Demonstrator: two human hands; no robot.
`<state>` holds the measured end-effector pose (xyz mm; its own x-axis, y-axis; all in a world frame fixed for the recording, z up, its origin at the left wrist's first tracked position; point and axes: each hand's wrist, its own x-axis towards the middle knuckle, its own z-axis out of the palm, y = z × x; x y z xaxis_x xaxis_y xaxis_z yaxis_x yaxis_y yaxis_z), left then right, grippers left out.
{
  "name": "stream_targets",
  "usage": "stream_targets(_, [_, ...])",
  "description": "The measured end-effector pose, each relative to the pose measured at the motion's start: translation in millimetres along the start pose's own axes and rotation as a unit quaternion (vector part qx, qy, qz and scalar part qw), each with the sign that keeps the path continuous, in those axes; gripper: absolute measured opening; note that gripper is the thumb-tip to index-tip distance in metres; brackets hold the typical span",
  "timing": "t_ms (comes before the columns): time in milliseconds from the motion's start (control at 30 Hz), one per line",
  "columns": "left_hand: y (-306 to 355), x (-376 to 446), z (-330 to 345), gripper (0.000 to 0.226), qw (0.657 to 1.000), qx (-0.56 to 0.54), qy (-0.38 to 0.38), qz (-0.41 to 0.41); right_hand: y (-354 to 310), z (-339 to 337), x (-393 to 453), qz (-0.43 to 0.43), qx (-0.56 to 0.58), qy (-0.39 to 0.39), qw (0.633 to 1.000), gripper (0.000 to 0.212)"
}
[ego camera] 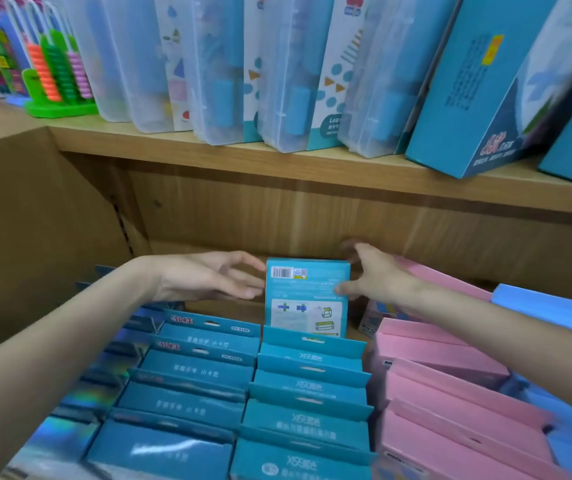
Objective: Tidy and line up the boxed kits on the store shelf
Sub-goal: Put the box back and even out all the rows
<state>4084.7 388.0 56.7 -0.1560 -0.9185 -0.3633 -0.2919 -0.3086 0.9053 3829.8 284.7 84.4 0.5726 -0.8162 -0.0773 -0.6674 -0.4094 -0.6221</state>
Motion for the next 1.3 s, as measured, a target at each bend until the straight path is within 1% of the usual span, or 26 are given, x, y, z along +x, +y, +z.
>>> stream_targets(67, [11.3, -13.1, 5.4, 0.035, 0.998, -0.037, 0.02, 0.038, -9.2, -9.2, -8.4, -0.039, -0.002, -0.006, 0.999, 0.039])
stream_targets(100, [18.7, -20.3, 8.8, 0.034, 0.996, -0.056, 0.037, 0.05, -13.7, -14.3, -14.1, -0.058, -0.002, 0.001, 0.998, 0.034])
stream_targets(133, [26.4, -26.9, 11.9, 0.035, 0.994, -0.076, 0.05, 0.057, -18.2, -20.1, -21.0, -0.079, -0.016, 0.024, 0.996, 0.033])
stream_targets(167, [33.8, -32.7, 14.3, 0.037, 0.991, -0.098, 0.063, 0.058, -22.5, -26.4, -28.6, -0.105, -0.044, 0.063, 0.992, 0.034])
stream_targets(233, [48.5, -43.7, 19.0, 0.041, 0.985, -0.137, 0.093, 0.047, -29.8, -35.1, -45.5, -0.175, -0.088, 0.145, 0.97, 0.036])
stream_targets(300, [59.5, -52.1, 25.3, 0.045, 0.982, -0.161, 0.102, 0.02, -36.0, -34.8, -61.7, -0.256, -0.094, 0.188, 0.944, 0.037])
stream_targets(400, [68.3, -61.4, 39.4, 0.053, 0.984, -0.161, 0.075, 0.012, -42.3, -26.7, -81.8, -0.377, -0.123, 0.213, 0.893, 0.037])
stream_targets(433, [69.0, -63.9, 43.0, 0.053, 0.986, -0.151, 0.074, 0.021, -41.9, -25.2, -86.7, -0.4, -0.121, 0.205, 0.885, 0.038])
stream_targets(467, [67.5, -67.4, 44.6, 0.055, 0.986, -0.146, 0.073, 0.032, -40.8, -24.8, -91.6, -0.411, -0.107, 0.188, 0.886, 0.038])
stream_targets(500, [65.0, -72.1, 44.7, 0.059, 0.985, -0.15, 0.073, 0.046, -40.6, -24.5, -97.0, -0.409, -0.078, 0.163, 0.894, 0.039])
stream_targets(533, [61.7, -76.5, 42.6, 0.065, 0.983, -0.156, 0.072, 0.061, -39.3, -24.3, -101.6, -0.389, -0.031, 0.129, 0.911, 0.042])
stream_targets(600, [55.5, -87.1, 34.9, 0.086, 0.983, -0.154, 0.059, 0.081, -40.8, -24.9, -111.7, -0.293, 0.126, 0.044, 0.947, 0.053])
stream_targets(633, [52.7, -93.5, 30.2, 0.094, 0.985, -0.138, 0.048, 0.087, -41.7, -24.9, -114.1, -0.237, 0.207, 0.018, 0.949, 0.059])
stream_targets(667, [50.0, -99.9, 26.3, 0.097, 0.987, -0.12, 0.037, 0.096, -42.7, -24.0, -114.0, -0.189, 0.273, 0.005, 0.943, 0.061])
stream_targets(733, [47.4, -111.0, 20.9, 0.09, 0.989, -0.092, 0.019, 0.114, -49.7, -21.5, -111.0, -0.126, 0.375, -0.022, 0.918, 0.062])
stream_targets(800, [48.1, -121.2, 19.5, 0.078, 0.988, -0.064, 0.013, 0.137, -58.8, -21.0, -108.1, -0.106, 0.431, -0.047, 0.895, 0.059])
stream_targets(833, [49.3, -124.9, 18.9, 0.073, 0.988, -0.047, 0.021, 0.149, -64.9, -22.8, -108.1, -0.104, 0.44, -0.055, 0.89, 0.058])
stream_targets(900, [52.6, -129.4, 17.9, 0.069, 0.983, -0.018, 0.049, 0.176, -76.0, -29.7, -109.4, -0.107, 0.433, -0.07, 0.892, 0.055])
stream_targets(967, [57.5, -131.2, 19.4, 0.065, 0.977, 0.009, 0.068, 0.202, -83.6, -37.6, -108.2, -0.116, 0.408, -0.067, 0.903, 0.052])
stream_targets(1033, [61.7, -130.0, 24.9, 0.061, 0.969, 0.046, 0.091, 0.223, -85.5, -44.3, -106.6, -0.126, 0.361, -0.047, 0.923, 0.039])
stream_targets(1067, [63.1, -127.9, 29.1, 0.06, 0.962, 0.067, 0.113, 0.238, -84.3, -47.3, -106.3, -0.132, 0.329, -0.037, 0.934, 0.031])
stream_targets(1100, [64.4, -125.3, 34.5, 0.059, 0.952, 0.091, 0.143, 0.255, -83.3, -50.3, -108.1, -0.137, 0.298, -0.027, 0.944, 0.028])
stream_targets(1200, [64.5, -114.3, 51.1, 0.058, 0.911, 0.193, 0.225, 0.288, -74.7, -60.9, -111.9, -0.177, 0.222, 0.04, 0.958, 0.032])
stream_targets(1233, [61.5, -111.0, 56.0, 0.058, 0.901, 0.223, 0.24, 0.284, -71.0, -63.3, -112.2, -0.197, 0.173, 0.073, 0.962, 0.03])
stream_targets(1300, [49.5, -105.5, 63.2, 0.056, 0.898, 0.264, 0.243, 0.257, -60.4, -63.0, -108.5, -0.215, 0.048, 0.122, 0.968, 0.028])
